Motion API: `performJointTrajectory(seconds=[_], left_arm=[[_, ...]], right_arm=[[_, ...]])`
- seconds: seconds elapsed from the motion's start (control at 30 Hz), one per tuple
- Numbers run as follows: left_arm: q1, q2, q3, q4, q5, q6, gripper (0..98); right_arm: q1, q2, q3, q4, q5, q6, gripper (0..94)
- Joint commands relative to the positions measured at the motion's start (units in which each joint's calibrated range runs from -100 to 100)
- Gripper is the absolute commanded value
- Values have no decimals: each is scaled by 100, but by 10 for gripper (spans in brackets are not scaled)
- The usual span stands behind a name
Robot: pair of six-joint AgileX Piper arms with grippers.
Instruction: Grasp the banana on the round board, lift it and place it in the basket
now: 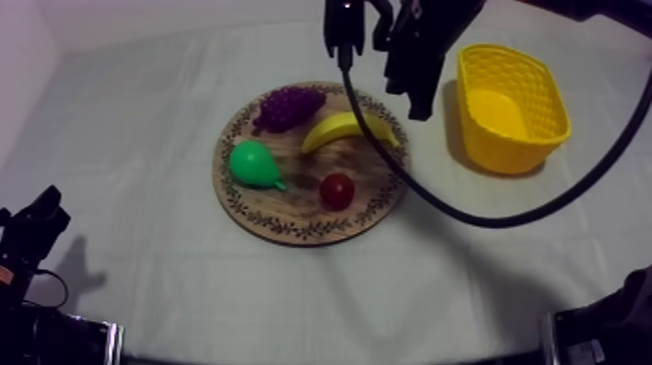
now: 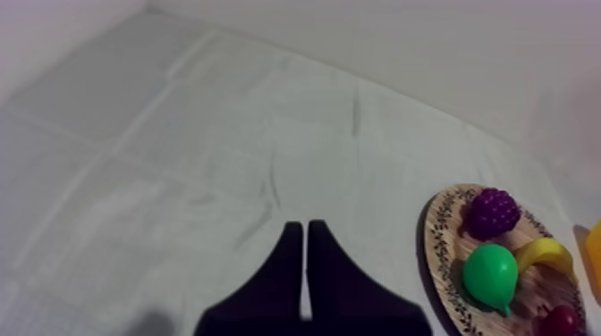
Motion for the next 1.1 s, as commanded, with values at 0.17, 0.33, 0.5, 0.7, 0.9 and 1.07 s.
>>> performJointTrajectory(seconds=[0.17, 0.33, 0.5, 0.7, 0.9, 1.07], left_arm=[[-3, -3, 3, 2, -2, -1, 1], [-3, -3, 3, 2, -2, -1, 1], [-3, -3, 3, 2, -2, -1, 1], [-3, -3, 3, 2, -2, -1, 1], [-3, -3, 3, 2, -2, -1, 1], [-3, -3, 3, 2, -2, -1, 1]], right_arm=[[-249, 84, -14, 166, 156, -215, 681], [-264, 95, 49, 64, 104, -73, 872], [-300, 163, 117, 68, -30, -82, 902], [-325, 381, 13, 62, -72, -82, 903], [-288, 916, -491, 47, -44, -92, 894], [-283, 1367, -832, 6, -45, -92, 888]])
